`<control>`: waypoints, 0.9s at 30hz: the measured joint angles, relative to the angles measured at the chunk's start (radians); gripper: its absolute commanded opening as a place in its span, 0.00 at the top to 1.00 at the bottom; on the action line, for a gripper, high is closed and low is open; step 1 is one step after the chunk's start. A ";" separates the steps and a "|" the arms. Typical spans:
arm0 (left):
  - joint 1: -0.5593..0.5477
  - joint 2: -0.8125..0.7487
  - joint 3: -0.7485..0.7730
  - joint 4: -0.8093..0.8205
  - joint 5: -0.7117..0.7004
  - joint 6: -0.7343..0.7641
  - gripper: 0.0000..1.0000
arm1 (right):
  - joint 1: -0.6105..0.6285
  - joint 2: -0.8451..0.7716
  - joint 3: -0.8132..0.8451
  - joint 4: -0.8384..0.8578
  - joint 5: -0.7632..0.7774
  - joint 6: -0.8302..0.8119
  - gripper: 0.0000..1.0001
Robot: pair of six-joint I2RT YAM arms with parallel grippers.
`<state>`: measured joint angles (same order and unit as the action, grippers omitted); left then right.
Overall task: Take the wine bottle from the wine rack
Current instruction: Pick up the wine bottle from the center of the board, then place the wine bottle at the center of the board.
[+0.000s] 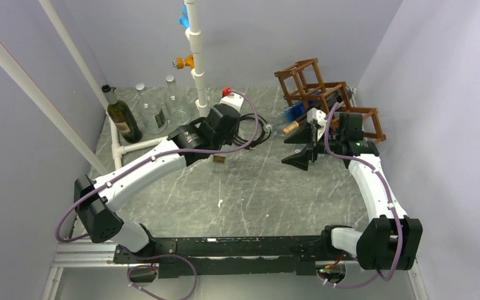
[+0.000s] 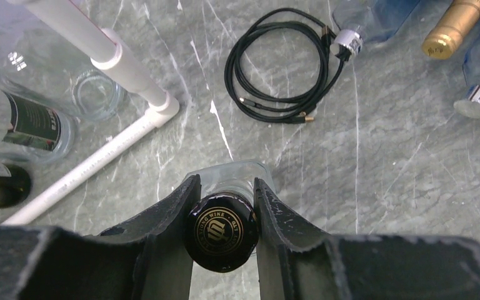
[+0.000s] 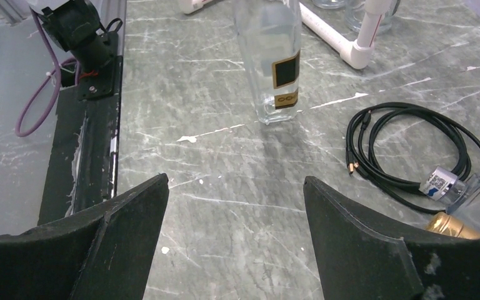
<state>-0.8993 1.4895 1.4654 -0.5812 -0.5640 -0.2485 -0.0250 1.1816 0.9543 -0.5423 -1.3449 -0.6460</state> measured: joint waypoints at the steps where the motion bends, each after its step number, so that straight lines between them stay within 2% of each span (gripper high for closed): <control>1: 0.010 0.000 0.003 0.006 0.010 0.009 1.00 | 0.000 0.000 0.000 -0.003 0.000 -0.003 0.18; 12: 0.119 0.069 0.109 0.130 0.101 0.121 1.00 | -0.002 0.000 0.000 -0.025 0.000 -0.024 0.18; 27: 0.251 0.326 0.322 0.321 0.141 0.256 1.00 | -0.002 0.000 0.000 -0.040 0.000 -0.042 0.18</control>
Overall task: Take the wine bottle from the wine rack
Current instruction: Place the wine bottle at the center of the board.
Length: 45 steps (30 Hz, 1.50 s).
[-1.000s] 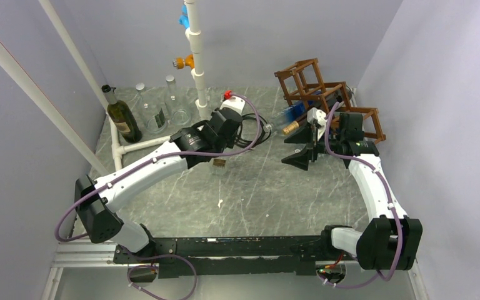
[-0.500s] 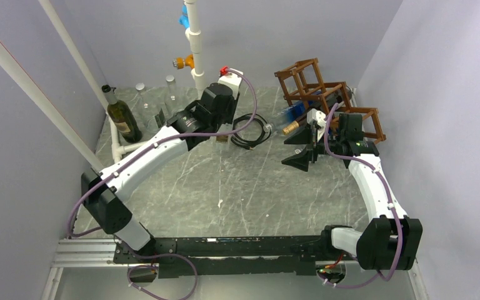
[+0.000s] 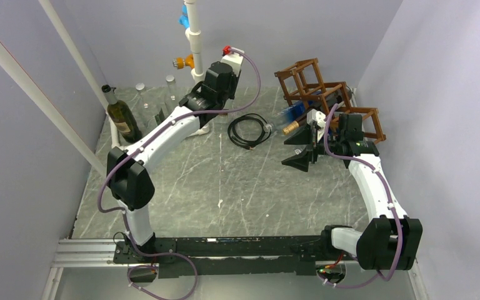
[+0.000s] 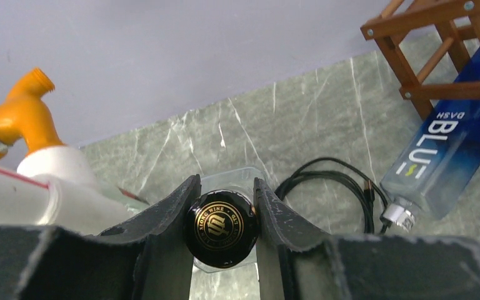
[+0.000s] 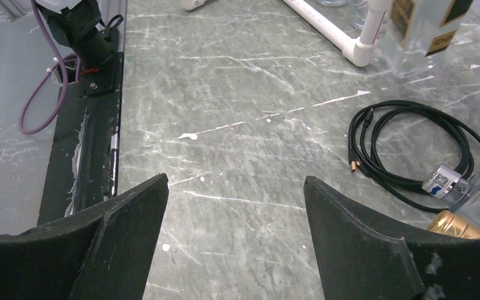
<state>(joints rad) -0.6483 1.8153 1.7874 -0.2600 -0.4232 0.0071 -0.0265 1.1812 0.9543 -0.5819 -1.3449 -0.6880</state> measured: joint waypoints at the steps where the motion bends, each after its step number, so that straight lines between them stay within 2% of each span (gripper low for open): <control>1: 0.004 0.011 0.007 0.018 0.000 0.007 1.00 | 0.000 0.000 0.000 0.000 0.000 0.000 0.18; 9: 0.026 0.084 0.051 0.143 0.000 0.043 1.00 | 0.000 -0.002 0.000 0.000 0.000 -0.001 0.18; 22: 0.047 0.194 0.126 0.241 -0.027 0.065 1.00 | -0.003 -0.004 0.000 0.000 0.000 -0.001 0.17; 31: 0.072 0.214 0.126 0.247 -0.038 0.048 1.00 | -0.006 -0.005 0.000 0.000 0.000 -0.001 0.17; 45: 0.098 0.239 0.126 0.209 -0.044 -0.074 1.00 | -0.008 -0.005 0.000 0.000 0.000 -0.001 0.17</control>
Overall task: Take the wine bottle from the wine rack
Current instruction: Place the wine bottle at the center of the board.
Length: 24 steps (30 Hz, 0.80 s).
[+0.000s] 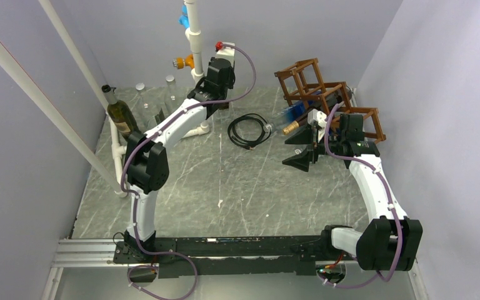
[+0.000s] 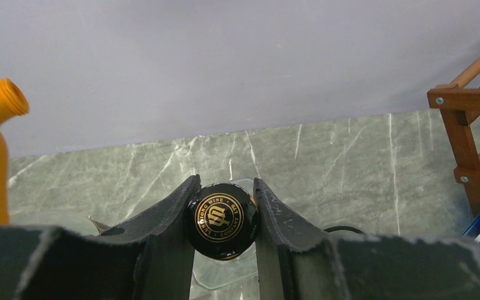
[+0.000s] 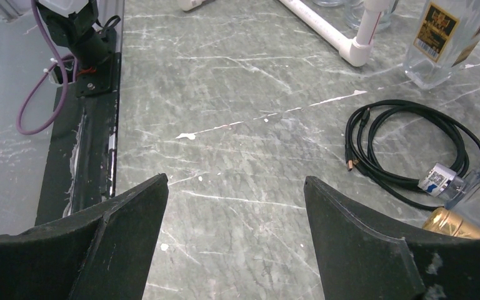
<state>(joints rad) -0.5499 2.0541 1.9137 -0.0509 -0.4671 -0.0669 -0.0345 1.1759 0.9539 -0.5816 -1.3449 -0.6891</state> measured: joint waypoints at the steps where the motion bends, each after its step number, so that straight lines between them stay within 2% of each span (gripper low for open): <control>1: 0.000 0.003 0.000 -0.006 0.000 -0.008 1.00 | 0.000 0.000 0.000 0.000 0.000 0.000 0.17; 5: -0.001 0.008 0.000 -0.037 0.001 -0.025 1.00 | -0.001 0.000 -0.001 0.000 0.000 0.000 0.17; 7: -0.001 0.008 0.000 -0.045 0.000 -0.029 0.97 | -0.001 0.000 -0.001 0.000 0.000 0.000 0.17; 16: -0.001 0.008 0.000 -0.048 -0.002 -0.039 0.70 | -0.002 0.000 -0.002 0.000 0.000 0.000 0.17; 20: -0.001 0.008 0.000 -0.052 -0.005 -0.050 0.62 | -0.002 0.000 -0.002 0.000 0.000 0.000 0.17; 24: -0.001 0.008 0.000 -0.060 -0.013 -0.053 0.58 | -0.002 0.000 -0.002 0.000 0.000 0.000 0.17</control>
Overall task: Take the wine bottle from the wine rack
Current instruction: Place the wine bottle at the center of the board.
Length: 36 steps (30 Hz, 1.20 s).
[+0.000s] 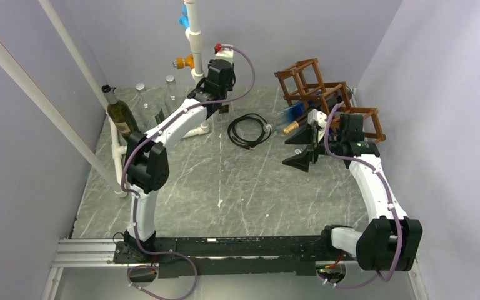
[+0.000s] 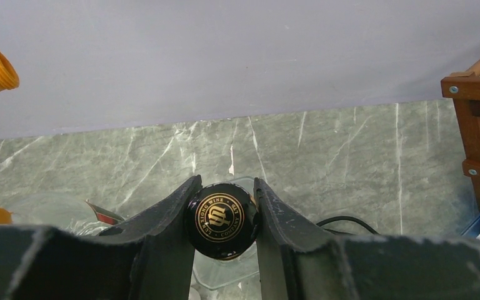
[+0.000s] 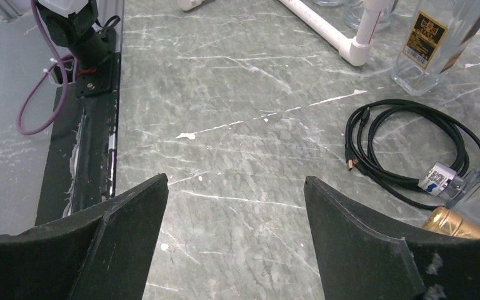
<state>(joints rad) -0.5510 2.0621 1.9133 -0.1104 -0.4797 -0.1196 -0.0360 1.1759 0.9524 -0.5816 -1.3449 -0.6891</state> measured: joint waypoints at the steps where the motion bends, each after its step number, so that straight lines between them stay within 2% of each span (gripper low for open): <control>1: 0.000 0.000 0.000 0.000 -0.003 0.000 0.56 | 0.000 0.000 0.000 0.000 0.000 0.000 0.17; 15: -0.001 -0.011 0.004 0.068 -0.014 0.012 0.27 | -0.003 0.000 0.000 0.000 0.000 0.000 0.17; 30: -0.032 -0.165 0.004 0.069 0.046 0.076 0.09 | -0.005 0.000 0.000 0.000 0.001 -0.010 0.17; 34: -0.032 -0.209 -0.002 0.067 0.104 0.075 0.01 | -0.006 0.000 0.000 0.000 0.001 -0.014 0.17; 36: -0.031 -0.248 -0.037 0.067 0.158 0.074 0.01 | -0.008 0.000 0.000 -0.001 0.002 -0.019 0.17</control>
<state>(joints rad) -0.5819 1.8145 1.8763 -0.0437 -0.3222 -0.0452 -0.0437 1.1759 0.9524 -0.5827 -1.3426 -0.7082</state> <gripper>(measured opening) 0.982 0.830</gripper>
